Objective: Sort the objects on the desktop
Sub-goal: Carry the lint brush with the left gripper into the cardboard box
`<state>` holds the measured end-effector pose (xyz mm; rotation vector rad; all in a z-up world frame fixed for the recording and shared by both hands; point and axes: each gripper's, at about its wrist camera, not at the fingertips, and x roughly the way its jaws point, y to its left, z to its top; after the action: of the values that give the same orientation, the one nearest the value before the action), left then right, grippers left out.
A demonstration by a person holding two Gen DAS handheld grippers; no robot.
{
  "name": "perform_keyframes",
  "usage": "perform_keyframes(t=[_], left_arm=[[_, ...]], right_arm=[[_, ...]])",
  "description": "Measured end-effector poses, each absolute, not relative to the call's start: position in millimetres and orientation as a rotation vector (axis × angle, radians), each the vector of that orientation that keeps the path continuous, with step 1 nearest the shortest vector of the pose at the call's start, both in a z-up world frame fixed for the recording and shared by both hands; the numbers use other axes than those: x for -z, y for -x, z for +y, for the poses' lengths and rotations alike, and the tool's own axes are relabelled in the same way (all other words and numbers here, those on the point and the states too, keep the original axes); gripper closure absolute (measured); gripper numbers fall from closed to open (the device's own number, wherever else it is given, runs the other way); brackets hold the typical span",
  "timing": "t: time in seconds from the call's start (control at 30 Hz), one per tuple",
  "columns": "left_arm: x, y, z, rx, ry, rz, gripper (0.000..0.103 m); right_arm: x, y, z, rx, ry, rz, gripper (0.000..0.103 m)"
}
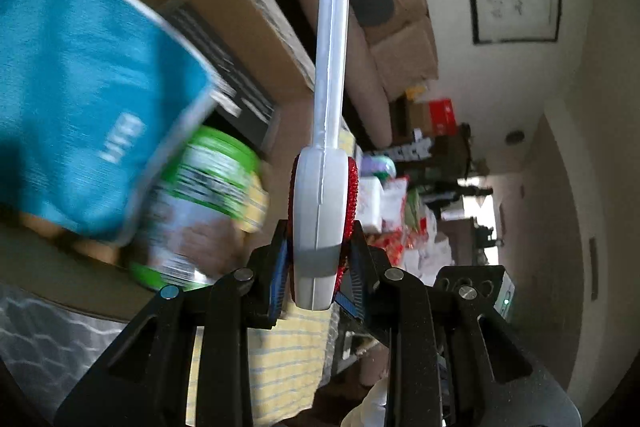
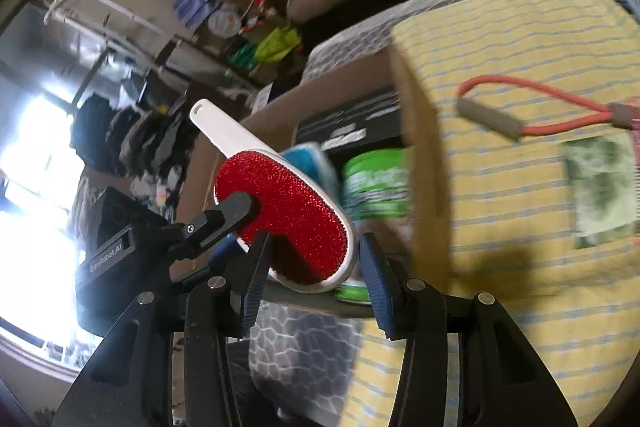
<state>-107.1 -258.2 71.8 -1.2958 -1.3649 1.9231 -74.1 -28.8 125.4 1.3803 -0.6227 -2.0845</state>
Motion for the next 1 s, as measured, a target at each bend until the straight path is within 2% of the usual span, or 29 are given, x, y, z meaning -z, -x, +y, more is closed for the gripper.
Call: perform_keyframes(t=[0.33, 0.6, 0.7, 0.77, 1.0], left_arm=[[-26.9, 111.0, -328.0, -1.956, 1.321, -1.451, 0.078], [-31.7, 127.1, -328.9, -2.022, 1.402, -1.295, 0.078], [-35.8, 130.4, -323.7, -2.060, 1.476, -1.200, 0.074], [-39.5, 127.5, -324.8, -2.079, 1.468, -1.191, 0.068], [-46.6, 120.3, -337.9, -2.107, 1.448, -1.218, 0.067]], right_arm=[[-83.4, 90.3, -120.3, 1.999, -1.458, -0.555, 0.056], [-79.5, 100.4, -134.6, 2.008, -1.476, -0.545, 0.057], [-74.1, 102.1, -139.7, 2.014, -1.498, -0.525, 0.059], [-69.5, 103.0, -141.6, 2.024, -1.516, -0.511, 0.059], [-61.1, 99.5, -144.3, 2.011, -1.531, -0.519, 0.059]])
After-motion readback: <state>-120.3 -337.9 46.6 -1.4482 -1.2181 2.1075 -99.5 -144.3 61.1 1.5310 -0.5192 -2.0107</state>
